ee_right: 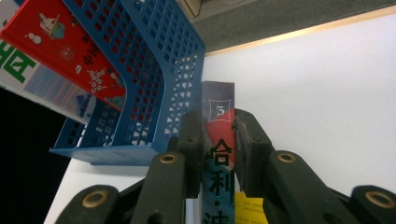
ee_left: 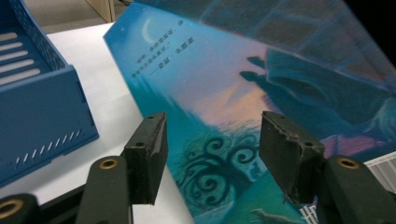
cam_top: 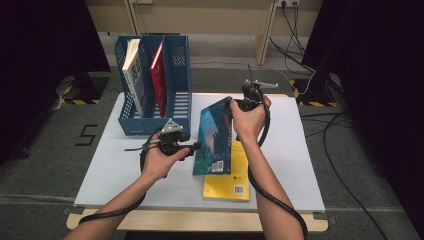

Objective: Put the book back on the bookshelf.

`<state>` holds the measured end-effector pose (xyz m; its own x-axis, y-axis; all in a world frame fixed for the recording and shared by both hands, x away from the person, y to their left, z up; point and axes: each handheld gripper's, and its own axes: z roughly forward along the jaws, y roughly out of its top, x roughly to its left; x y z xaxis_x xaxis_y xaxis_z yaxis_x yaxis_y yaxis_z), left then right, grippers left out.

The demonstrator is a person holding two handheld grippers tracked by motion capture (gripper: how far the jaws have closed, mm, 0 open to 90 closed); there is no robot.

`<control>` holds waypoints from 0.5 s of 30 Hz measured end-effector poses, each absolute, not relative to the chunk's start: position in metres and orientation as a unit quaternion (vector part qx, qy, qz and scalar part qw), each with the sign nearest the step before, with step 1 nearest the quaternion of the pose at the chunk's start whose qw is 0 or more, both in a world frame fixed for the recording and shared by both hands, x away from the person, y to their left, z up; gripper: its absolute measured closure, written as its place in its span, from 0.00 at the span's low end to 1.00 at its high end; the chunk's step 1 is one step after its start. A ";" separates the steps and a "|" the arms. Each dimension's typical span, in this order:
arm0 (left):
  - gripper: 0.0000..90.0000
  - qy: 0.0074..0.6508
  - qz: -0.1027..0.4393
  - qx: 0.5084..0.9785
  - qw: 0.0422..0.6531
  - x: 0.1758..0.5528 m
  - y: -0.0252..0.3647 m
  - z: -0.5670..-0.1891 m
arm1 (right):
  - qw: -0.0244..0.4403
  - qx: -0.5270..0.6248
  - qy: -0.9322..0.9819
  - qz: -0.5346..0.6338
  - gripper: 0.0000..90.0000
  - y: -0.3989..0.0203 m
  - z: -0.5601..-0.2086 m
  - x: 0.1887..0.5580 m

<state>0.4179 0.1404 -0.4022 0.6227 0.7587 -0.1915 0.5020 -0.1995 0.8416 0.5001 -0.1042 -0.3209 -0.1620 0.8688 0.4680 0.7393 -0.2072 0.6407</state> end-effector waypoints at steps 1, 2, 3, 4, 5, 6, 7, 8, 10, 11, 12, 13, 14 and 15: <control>0.46 0.413 0.133 0.761 0.482 0.418 0.139 -0.401 | 0.071 0.644 0.623 0.438 0.84 -0.104 -0.321 0.501; 0.46 0.412 0.131 0.762 0.482 0.419 0.138 -0.400 | 0.074 0.644 0.621 0.440 0.84 -0.104 -0.321 0.501; 0.46 0.411 0.129 0.763 0.483 0.419 0.136 -0.399 | 0.077 0.644 0.621 0.440 0.84 -0.104 -0.321 0.501; 0.46 0.410 0.128 0.763 0.483 0.420 0.134 -0.398 | 0.080 0.643 0.621 0.440 0.84 -0.104 -0.321 0.501; 0.46 0.408 0.126 0.762 0.486 0.421 0.132 -0.396 | 0.083 0.642 0.622 0.440 0.84 -0.103 -0.321 0.501; 0.46 0.408 0.124 0.762 0.488 0.422 0.130 -0.394 | 0.085 0.645 0.618 0.441 0.84 -0.101 -0.321 0.500; 0.46 0.407 0.121 0.761 0.491 0.423 0.128 -0.392 | 0.089 0.642 0.620 0.442 0.84 -0.101 -0.321 0.501; 0.45 0.406 0.118 0.760 0.493 0.424 0.125 -0.390 | 0.088 0.642 0.621 0.441 0.84 -0.100 -0.321 0.501; 0.45 0.402 0.117 0.761 0.496 0.426 0.119 -0.386 | 0.089 0.644 0.620 0.439 0.84 -0.098 -0.321 0.501; 0.45 0.402 0.114 0.762 0.494 0.427 0.117 -0.385 | 0.091 0.643 0.621 0.439 0.84 -0.097 -0.321 0.501; 0.44 0.399 0.111 0.764 0.495 0.427 0.114 -0.384 | 0.093 0.641 0.623 0.439 0.84 -0.097 -0.321 0.501; 0.44 0.397 0.109 0.763 0.497 0.428 0.111 -0.383 | 0.095 0.642 0.623 0.438 0.84 -0.095 -0.321 0.501; 0.43 0.394 0.105 0.766 0.497 0.428 0.109 -0.382 | 0.096 0.640 0.624 0.438 0.84 -0.095 -0.321 0.501; 0.42 0.392 0.104 0.766 0.498 0.428 0.106 -0.381 | 0.099 0.639 0.625 0.437 0.84 -0.093 -0.321 0.501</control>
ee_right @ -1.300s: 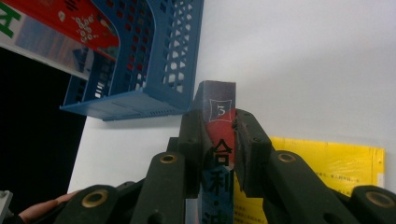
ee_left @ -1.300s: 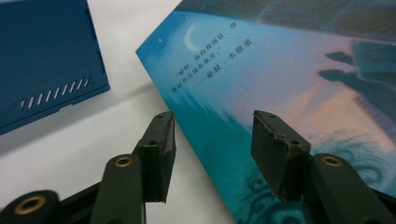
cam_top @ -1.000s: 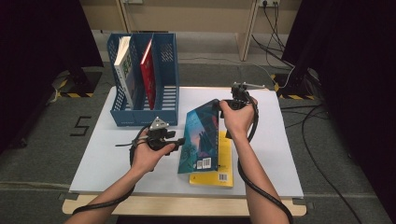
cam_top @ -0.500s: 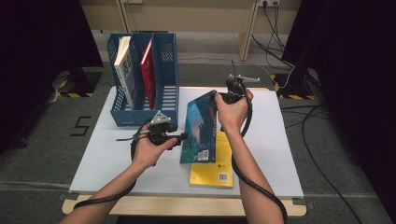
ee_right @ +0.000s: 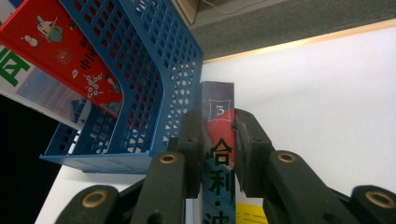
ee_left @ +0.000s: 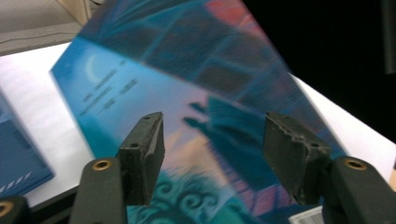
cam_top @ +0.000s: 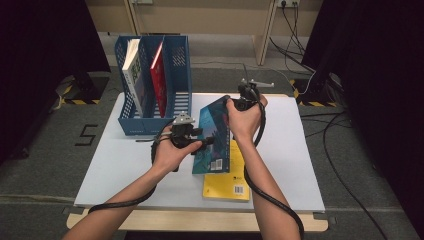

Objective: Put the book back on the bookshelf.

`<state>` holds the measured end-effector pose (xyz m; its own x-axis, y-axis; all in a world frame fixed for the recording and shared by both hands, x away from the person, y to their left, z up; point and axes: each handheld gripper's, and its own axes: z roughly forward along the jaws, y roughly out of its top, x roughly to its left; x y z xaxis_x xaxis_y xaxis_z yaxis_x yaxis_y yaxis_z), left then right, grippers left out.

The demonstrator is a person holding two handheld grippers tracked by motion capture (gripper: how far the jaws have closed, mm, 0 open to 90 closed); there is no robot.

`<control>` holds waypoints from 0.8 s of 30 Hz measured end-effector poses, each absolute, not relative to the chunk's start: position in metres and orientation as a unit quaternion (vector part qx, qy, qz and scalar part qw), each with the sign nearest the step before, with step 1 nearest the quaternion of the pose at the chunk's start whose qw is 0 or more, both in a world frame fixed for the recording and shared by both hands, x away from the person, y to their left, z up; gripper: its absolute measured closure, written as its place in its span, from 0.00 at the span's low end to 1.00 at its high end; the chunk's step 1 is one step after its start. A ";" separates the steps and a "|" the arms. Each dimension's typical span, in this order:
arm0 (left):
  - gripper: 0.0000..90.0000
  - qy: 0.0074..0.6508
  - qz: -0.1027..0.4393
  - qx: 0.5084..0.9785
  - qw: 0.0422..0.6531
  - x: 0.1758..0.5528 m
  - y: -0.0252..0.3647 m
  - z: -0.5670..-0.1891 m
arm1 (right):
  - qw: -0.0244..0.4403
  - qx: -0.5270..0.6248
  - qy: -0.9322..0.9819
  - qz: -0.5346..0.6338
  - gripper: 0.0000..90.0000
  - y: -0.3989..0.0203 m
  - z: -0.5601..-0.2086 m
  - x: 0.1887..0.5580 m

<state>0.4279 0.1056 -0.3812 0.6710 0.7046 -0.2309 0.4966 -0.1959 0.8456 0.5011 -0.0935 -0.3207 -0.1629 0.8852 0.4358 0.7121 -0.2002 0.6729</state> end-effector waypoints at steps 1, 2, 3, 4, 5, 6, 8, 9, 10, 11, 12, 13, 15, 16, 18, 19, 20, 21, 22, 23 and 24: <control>0.42 0.390 0.102 0.767 0.499 0.427 0.102 -0.380 | 0.102 0.639 0.625 0.437 0.84 -0.093 -0.321 0.501; 0.41 0.388 0.101 0.769 0.498 0.427 0.100 -0.380 | 0.102 0.640 0.624 0.436 0.84 -0.091 -0.321 0.501; 0.41 0.387 0.101 0.769 0.499 0.427 0.098 -0.379 | 0.102 0.641 0.624 0.436 0.83 -0.090 -0.320 0.501; 0.41 0.385 0.100 0.770 0.499 0.426 0.096 -0.379 | 0.104 0.640 0.624 0.436 0.83 -0.090 -0.320 0.500; 0.41 0.384 0.098 0.769 0.501 0.426 0.094 -0.379 | 0.105 0.639 0.625 0.437 0.83 -0.090 -0.320 0.500; 0.41 0.384 0.097 0.769 0.502 0.426 0.092 -0.378 | 0.106 0.638 0.625 0.437 0.83 -0.089 -0.320 0.500; 0.40 0.381 0.097 0.771 0.501 0.425 0.089 -0.378 | 0.109 0.638 0.626 0.436 0.84 -0.089 -0.320 0.500; 0.40 0.379 0.096 0.772 0.501 0.425 0.088 -0.377 | 0.107 0.640 0.624 0.436 0.83 -0.089 -0.320 0.499; 0.40 0.378 0.097 0.771 0.503 0.424 0.087 -0.377 | 0.107 0.641 0.623 0.436 0.83 -0.089 -0.320 0.499; 0.40 0.377 0.096 0.771 0.503 0.424 0.086 -0.376 | 0.107 0.641 0.623 0.436 0.83 -0.089 -0.320 0.499; 0.40 0.377 0.096 0.772 0.503 0.424 0.085 -0.376 | 0.110 0.641 0.623 0.435 0.83 -0.088 -0.321 0.499; 0.40 0.376 0.096 0.772 0.504 0.424 0.084 -0.375 | 0.111 0.639 0.625 0.435 0.83 -0.088 -0.321 0.499; 0.41 0.372 0.100 0.774 0.503 0.423 0.082 -0.374 | 0.111 0.639 0.625 0.435 0.83 -0.087 -0.320 0.499; 0.41 0.372 0.101 0.773 0.503 0.423 0.082 -0.373 | 0.114 0.639 0.625 0.434 0.83 -0.087 -0.320 0.499; 0.40 0.375 0.096 0.765 0.514 0.423 0.083 -0.372 | 0.115 0.639 0.625 0.434 0.83 -0.086 -0.320 0.499; 0.41 0.377 0.099 0.762 0.517 0.423 0.084 -0.371 | 0.115 0.638 0.625 0.434 0.83 -0.086 -0.320 0.498; 0.41 0.376 0.100 0.763 0.516 0.423 0.084 -0.370 | 0.114 0.639 0.624 0.434 0.83 -0.086 -0.320 0.498; 0.41 0.376 0.097 0.764 0.515 0.423 0.083 -0.370 | 0.116 0.639 0.625 0.434 0.83 -0.085 -0.320 0.499; 0.40 0.375 0.096 0.765 0.514 0.422 0.083 -0.370 | 0.116 0.639 0.625 0.433 0.83 -0.085 -0.320 0.499; 0.40 0.373 0.097 0.766 0.514 0.422 0.081 -0.370 | 0.119 0.638 0.626 0.433 0.83 -0.084 -0.320 0.499; 0.40 0.372 0.096 0.768 0.513 0.421 0.080 -0.370 | 0.119 0.638 0.627 0.432 0.83 -0.084 -0.320 0.499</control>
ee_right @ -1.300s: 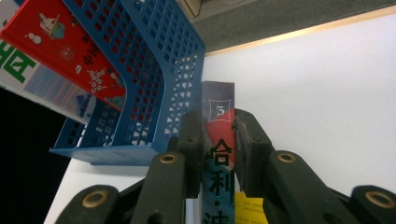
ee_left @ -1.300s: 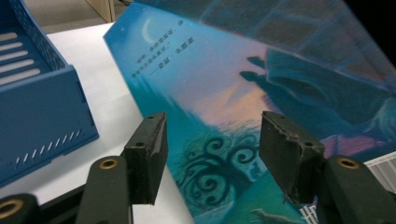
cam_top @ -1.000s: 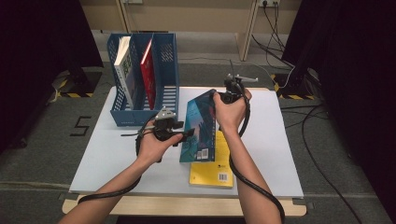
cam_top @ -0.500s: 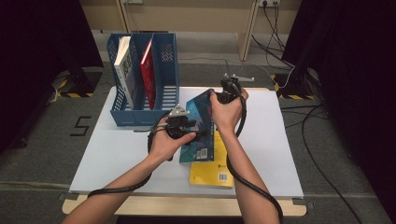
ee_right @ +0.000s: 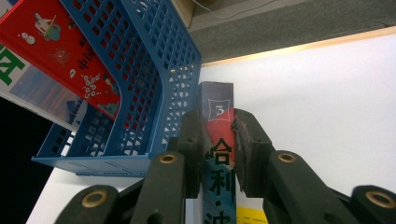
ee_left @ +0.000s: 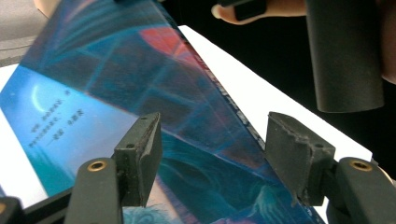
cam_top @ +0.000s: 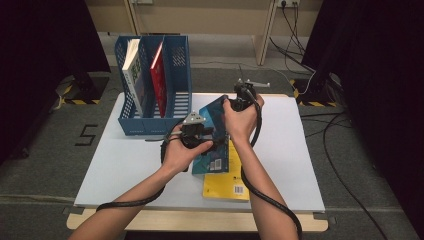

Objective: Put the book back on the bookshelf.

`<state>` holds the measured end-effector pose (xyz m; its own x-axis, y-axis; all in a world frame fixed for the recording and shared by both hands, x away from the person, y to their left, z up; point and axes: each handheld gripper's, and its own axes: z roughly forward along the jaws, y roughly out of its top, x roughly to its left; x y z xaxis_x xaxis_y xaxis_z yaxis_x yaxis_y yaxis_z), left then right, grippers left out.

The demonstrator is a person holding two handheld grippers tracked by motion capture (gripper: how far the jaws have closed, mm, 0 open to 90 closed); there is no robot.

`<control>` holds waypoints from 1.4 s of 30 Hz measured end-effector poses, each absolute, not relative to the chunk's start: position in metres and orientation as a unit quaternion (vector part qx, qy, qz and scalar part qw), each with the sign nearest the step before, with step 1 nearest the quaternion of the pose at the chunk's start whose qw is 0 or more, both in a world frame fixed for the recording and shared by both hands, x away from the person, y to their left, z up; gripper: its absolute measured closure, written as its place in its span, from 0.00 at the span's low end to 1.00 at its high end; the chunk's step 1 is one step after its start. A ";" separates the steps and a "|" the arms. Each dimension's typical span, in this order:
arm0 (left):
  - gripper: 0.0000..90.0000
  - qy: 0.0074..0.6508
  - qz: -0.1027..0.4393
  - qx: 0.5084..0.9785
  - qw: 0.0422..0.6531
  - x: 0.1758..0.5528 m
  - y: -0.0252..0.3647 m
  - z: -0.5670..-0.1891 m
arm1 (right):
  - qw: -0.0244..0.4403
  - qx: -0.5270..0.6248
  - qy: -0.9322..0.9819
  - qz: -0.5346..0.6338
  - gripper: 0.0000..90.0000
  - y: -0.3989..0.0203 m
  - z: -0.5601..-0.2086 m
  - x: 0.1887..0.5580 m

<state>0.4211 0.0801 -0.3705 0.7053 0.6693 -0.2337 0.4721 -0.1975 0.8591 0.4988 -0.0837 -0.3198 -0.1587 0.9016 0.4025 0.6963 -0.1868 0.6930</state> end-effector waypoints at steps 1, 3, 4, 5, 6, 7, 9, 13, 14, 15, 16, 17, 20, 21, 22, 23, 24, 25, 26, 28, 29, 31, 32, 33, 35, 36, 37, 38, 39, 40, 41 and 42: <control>0.40 0.370 0.095 0.769 0.513 0.421 0.079 -0.371 | 0.118 0.637 0.626 0.433 0.83 -0.083 -0.319 0.498; 0.40 0.369 0.097 0.769 0.513 0.420 0.077 -0.371 | 0.121 0.636 0.628 0.433 0.83 -0.081 -0.319 0.498; 0.40 0.368 0.100 0.771 0.510 0.420 0.075 -0.371 | 0.121 0.636 0.628 0.433 0.83 -0.080 -0.318 0.498; 0.40 0.368 0.101 0.771 0.510 0.420 0.074 -0.372 | 0.120 0.636 0.628 0.433 0.83 -0.080 -0.318 0.497; 0.40 0.368 0.104 0.772 0.507 0.420 0.074 -0.372 | 0.122 0.635 0.628 0.433 0.83 -0.079 -0.317 0.497; 0.40 0.368 0.105 0.773 0.507 0.420 0.073 -0.372 | 0.120 0.635 0.629 0.433 0.83 -0.078 -0.317 0.497; 0.39 0.368 0.108 0.773 0.506 0.420 0.072 -0.372 | 0.121 0.634 0.629 0.434 0.83 -0.077 -0.316 0.496; 0.39 0.369 0.111 0.774 0.503 0.422 0.070 -0.371 | 0.118 0.636 0.625 0.437 0.83 -0.076 -0.314 0.495; 0.39 0.366 0.113 0.775 0.502 0.422 0.070 -0.371 | 0.120 0.635 0.626 0.437 0.83 -0.076 -0.313 0.494; 0.39 0.365 0.114 0.775 0.503 0.422 0.070 -0.371 | 0.117 0.635 0.626 0.438 0.83 -0.076 -0.312 0.494; 0.39 0.364 0.115 0.775 0.503 0.423 0.070 -0.371 | 0.115 0.636 0.624 0.439 0.83 -0.077 -0.311 0.493; 0.39 0.364 0.116 0.776 0.502 0.423 0.070 -0.370 | 0.116 0.636 0.623 0.441 0.83 -0.078 -0.311 0.493; 0.40 0.361 0.120 0.780 0.496 0.423 0.070 -0.370 | 0.124 0.633 0.623 0.444 0.83 -0.078 -0.307 0.490; 0.40 0.361 0.124 0.779 0.497 0.424 0.069 -0.370 | 0.126 0.631 0.623 0.445 0.83 -0.078 -0.306 0.489; 0.40 0.360 0.127 0.779 0.497 0.424 0.069 -0.370 | 0.125 0.632 0.621 0.447 0.83 -0.079 -0.303 0.488; 0.40 0.360 0.130 0.779 0.496 0.424 0.069 -0.370 | 0.127 0.631 0.619 0.449 0.84 -0.080 -0.302 0.487; 0.40 0.360 0.132 0.780 0.494 0.425 0.069 -0.371 | 0.128 0.630 0.619 0.451 0.83 -0.081 -0.301 0.486; 0.40 0.359 0.135 0.781 0.493 0.426 0.070 -0.371 | 0.130 0.630 0.618 0.452 0.83 -0.081 -0.299 0.485; 0.40 0.361 0.135 0.780 0.493 0.426 0.070 -0.372 | 0.132 0.628 0.618 0.454 0.83 -0.082 -0.297 0.485; 0.40 0.361 0.138 0.781 0.490 0.428 0.071 -0.373 | 0.136 0.625 0.618 0.456 0.83 -0.082 -0.294 0.483; 0.39 0.362 0.140 0.781 0.489 0.429 0.071 -0.374 | 0.138 0.625 0.619 0.456 0.83 -0.082 -0.293 0.482; 0.39 0.363 0.142 0.781 0.487 0.430 0.072 -0.375 | 0.138 0.624 0.618 0.457 0.83 -0.082 -0.291 0.481; 0.39 0.364 0.143 0.781 0.487 0.430 0.072 -0.376 | 0.139 0.623 0.619 0.458 0.83 -0.082 -0.291 0.480; 0.39 0.363 0.146 0.781 0.486 0.430 0.073 -0.377 | 0.140 0.623 0.619 0.458 0.83 -0.082 -0.290 0.479; 0.39 0.363 0.149 0.783 0.483 0.430 0.074 -0.378 | 0.139 0.622 0.619 0.459 0.84 -0.081 -0.289 0.478; 0.39 0.363 0.149 0.782 0.483 0.429 0.074 -0.378 | 0.142 0.620 0.620 0.459 0.83 -0.081 -0.289 0.477; 0.39 0.362 0.152 0.782 0.484 0.429 0.074 -0.378 | 0.143 0.620 0.620 0.459 0.83 -0.080 -0.289 0.476; 0.39 0.360 0.158 0.782 0.484 0.427 0.074 -0.377 | 0.145 0.619 0.620 0.460 0.83 -0.079 -0.289 0.475; 0.40 0.356 0.167 0.782 0.484 0.426 0.073 -0.376 | 0.147 0.618 0.621 0.459 0.84 -0.078 -0.289 0.475; 0.40 0.358 0.177 0.776 0.488 0.426 0.072 -0.375 | 0.151 0.617 0.622 0.458 0.83 -0.077 -0.289 0.474; 0.40 0.360 0.185 0.772 0.490 0.426 0.071 -0.374 | 0.150 0.616 0.623 0.458 0.83 -0.075 -0.288 0.474; 0.39 0.364 0.190 0.768 0.491 0.427 0.071 -0.373 | 0.151 0.615 0.625 0.457 0.83 -0.074 -0.288 0.474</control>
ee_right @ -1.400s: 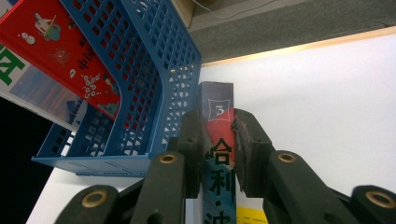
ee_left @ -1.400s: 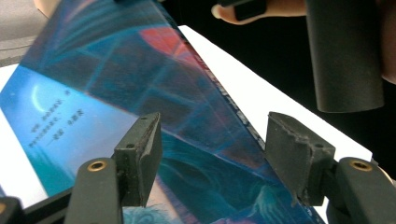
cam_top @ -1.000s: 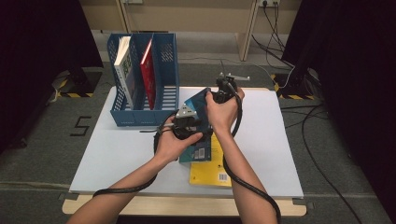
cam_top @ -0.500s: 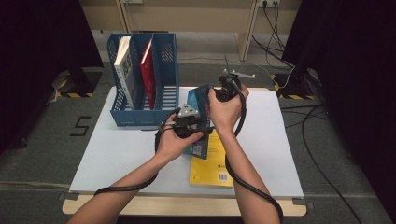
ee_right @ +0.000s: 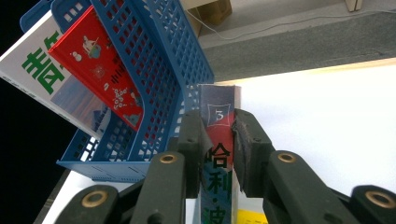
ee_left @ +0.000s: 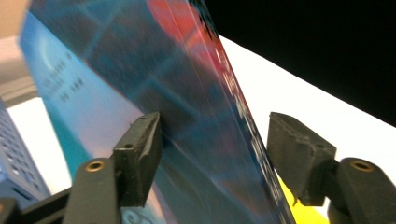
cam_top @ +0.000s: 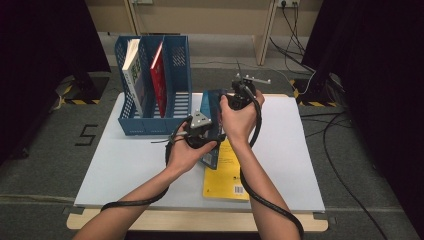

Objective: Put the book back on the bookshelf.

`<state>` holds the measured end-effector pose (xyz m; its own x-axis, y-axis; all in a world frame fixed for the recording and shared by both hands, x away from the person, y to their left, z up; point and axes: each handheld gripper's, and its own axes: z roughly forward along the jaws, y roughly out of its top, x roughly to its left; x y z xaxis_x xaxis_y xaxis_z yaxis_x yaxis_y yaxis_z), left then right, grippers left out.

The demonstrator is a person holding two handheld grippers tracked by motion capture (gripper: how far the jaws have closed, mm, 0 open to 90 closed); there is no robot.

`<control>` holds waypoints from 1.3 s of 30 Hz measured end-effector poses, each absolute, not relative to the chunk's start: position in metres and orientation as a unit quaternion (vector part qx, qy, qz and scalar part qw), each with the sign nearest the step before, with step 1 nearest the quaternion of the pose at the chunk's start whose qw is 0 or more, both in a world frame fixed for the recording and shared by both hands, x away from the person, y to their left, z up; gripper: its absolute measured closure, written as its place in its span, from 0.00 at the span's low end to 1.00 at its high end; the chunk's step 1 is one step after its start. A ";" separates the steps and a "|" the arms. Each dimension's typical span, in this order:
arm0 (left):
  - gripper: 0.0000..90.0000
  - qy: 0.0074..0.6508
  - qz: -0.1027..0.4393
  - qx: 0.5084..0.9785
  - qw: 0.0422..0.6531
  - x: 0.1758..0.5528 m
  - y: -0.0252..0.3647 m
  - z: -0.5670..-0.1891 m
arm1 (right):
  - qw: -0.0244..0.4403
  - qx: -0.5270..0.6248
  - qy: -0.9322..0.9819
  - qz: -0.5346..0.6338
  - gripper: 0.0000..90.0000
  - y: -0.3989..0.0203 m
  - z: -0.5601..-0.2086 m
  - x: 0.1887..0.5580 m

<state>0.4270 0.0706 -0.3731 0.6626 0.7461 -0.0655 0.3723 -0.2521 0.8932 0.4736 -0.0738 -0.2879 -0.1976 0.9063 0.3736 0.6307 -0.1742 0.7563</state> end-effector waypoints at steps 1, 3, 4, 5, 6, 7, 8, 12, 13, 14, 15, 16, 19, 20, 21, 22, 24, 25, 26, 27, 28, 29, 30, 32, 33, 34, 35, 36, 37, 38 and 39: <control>0.37 0.369 0.191 0.764 0.493 0.428 0.070 -0.372 | 0.150 0.616 0.624 0.457 0.83 -0.072 -0.287 0.473; 0.35 0.371 0.204 0.762 0.490 0.430 0.069 -0.370 | 0.153 0.614 0.627 0.456 0.83 -0.069 -0.287 0.473; 0.35 0.372 0.210 0.761 0.488 0.431 0.068 -0.369 | 0.152 0.614 0.625 0.457 0.83 -0.068 -0.287 0.472; 0.35 0.372 0.214 0.762 0.485 0.432 0.067 -0.368 | 0.154 0.613 0.626 0.457 0.83 -0.067 -0.287 0.472; 0.34 0.375 0.217 0.760 0.484 0.432 0.066 -0.368 | 0.154 0.613 0.626 0.457 0.83 -0.066 -0.287 0.472; 0.35 0.377 0.222 0.760 0.480 0.433 0.066 -0.367 | 0.153 0.614 0.625 0.457 0.83 -0.066 -0.287 0.472; 0.35 0.379 0.223 0.759 0.479 0.434 0.065 -0.367 | 0.153 0.614 0.626 0.456 0.83 -0.065 -0.287 0.471; 0.35 0.381 0.234 0.762 0.467 0.437 0.063 -0.365 | 0.152 0.612 0.627 0.458 0.83 -0.063 -0.287 0.470; 0.34 0.383 0.233 0.764 0.464 0.437 0.062 -0.365 | 0.152 0.612 0.627 0.459 0.83 -0.063 -0.287 0.470; 0.34 0.383 0.236 0.766 0.459 0.438 0.061 -0.366 | 0.151 0.612 0.626 0.459 0.83 -0.063 -0.287 0.470; 0.34 0.383 0.239 0.769 0.452 0.439 0.060 -0.367 | 0.150 0.612 0.626 0.460 0.83 -0.062 -0.287 0.470; 0.33 0.384 0.240 0.770 0.450 0.440 0.060 -0.368 | 0.150 0.610 0.628 0.459 0.83 -0.062 -0.287 0.469; 0.34 0.386 0.242 0.770 0.447 0.441 0.060 -0.369 | 0.148 0.610 0.628 0.459 0.83 -0.061 -0.287 0.469; 0.34 0.385 0.244 0.770 0.446 0.440 0.060 -0.369 | 0.148 0.610 0.629 0.459 0.83 -0.061 -0.287 0.469; 0.35 0.383 0.244 0.772 0.444 0.440 0.060 -0.369 | 0.147 0.610 0.628 0.460 0.83 -0.061 -0.287 0.469; 0.37 0.383 0.246 0.772 0.444 0.439 0.061 -0.370 | 0.144 0.611 0.628 0.460 0.83 -0.061 -0.286 0.468; 0.40 0.385 0.248 0.771 0.443 0.438 0.063 -0.370 | 0.141 0.611 0.629 0.460 0.83 -0.060 -0.286 0.468; 0.43 0.385 0.248 0.770 0.444 0.438 0.063 -0.371 | 0.141 0.609 0.631 0.459 0.82 -0.059 -0.286 0.467; 0.44 0.386 0.245 0.771 0.444 0.437 0.065 -0.371 | 0.141 0.607 0.634 0.458 0.82 -0.058 -0.286 0.466; 0.46 0.389 0.243 0.770 0.444 0.435 0.067 -0.372 | 0.140 0.605 0.637 0.456 0.82 -0.056 -0.286 0.465; 0.49 0.390 0.243 0.770 0.443 0.434 0.069 -0.372 | 0.138 0.601 0.644 0.453 0.82 -0.054 -0.285 0.464; 0.51 0.394 0.238 0.768 0.445 0.433 0.071 -0.372 | 0.139 0.598 0.647 0.452 0.81 -0.053 -0.285 0.463; 0.53 0.396 0.235 0.767 0.447 0.431 0.075 -0.372 | 0.140 0.594 0.650 0.453 0.81 -0.050 -0.285 0.461; 0.58 0.401 0.229 0.765 0.449 0.428 0.080 -0.373 | 0.142 0.584 0.659 0.452 0.80 -0.044 -0.285 0.458; 0.62 0.404 0.227 0.764 0.449 0.426 0.083 -0.373 | 0.145 0.578 0.664 0.453 0.79 -0.041 -0.285 0.456; 0.67 0.407 0.223 0.762 0.452 0.425 0.087 -0.375 | 0.142 0.573 0.669 0.452 0.79 -0.037 -0.285 0.453; 0.72 0.412 0.216 0.759 0.455 0.425 0.093 -0.377 | 0.139 0.569 0.673 0.452 0.87 -0.033 -0.284 0.451; 0.75 0.416 0.199 0.757 0.463 0.426 0.098 -0.380 | 0.137 0.556 0.678 0.461 0.88 -0.030 -0.283 0.447; 0.78 0.417 0.184 0.754 0.473 0.427 0.101 -0.382 | 0.127 0.545 0.687 0.464 0.89 -0.026 -0.281 0.444; 0.80 0.411 0.175 0.755 0.481 0.425 0.105 -0.384 | 0.119 0.537 0.695 0.463 0.87 -0.022 -0.280 0.443; 0.82 0.406 0.175 0.756 0.482 0.423 0.105 -0.383 | 0.111 0.524 0.709 0.460 0.84 -0.017 -0.279 0.441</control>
<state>0.4229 0.1053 -0.3831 0.6098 0.7824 -0.1265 0.4446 -0.2055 0.8718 0.4410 -0.0168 -0.2788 -0.4271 0.8442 0.3239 0.6402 0.0294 0.7676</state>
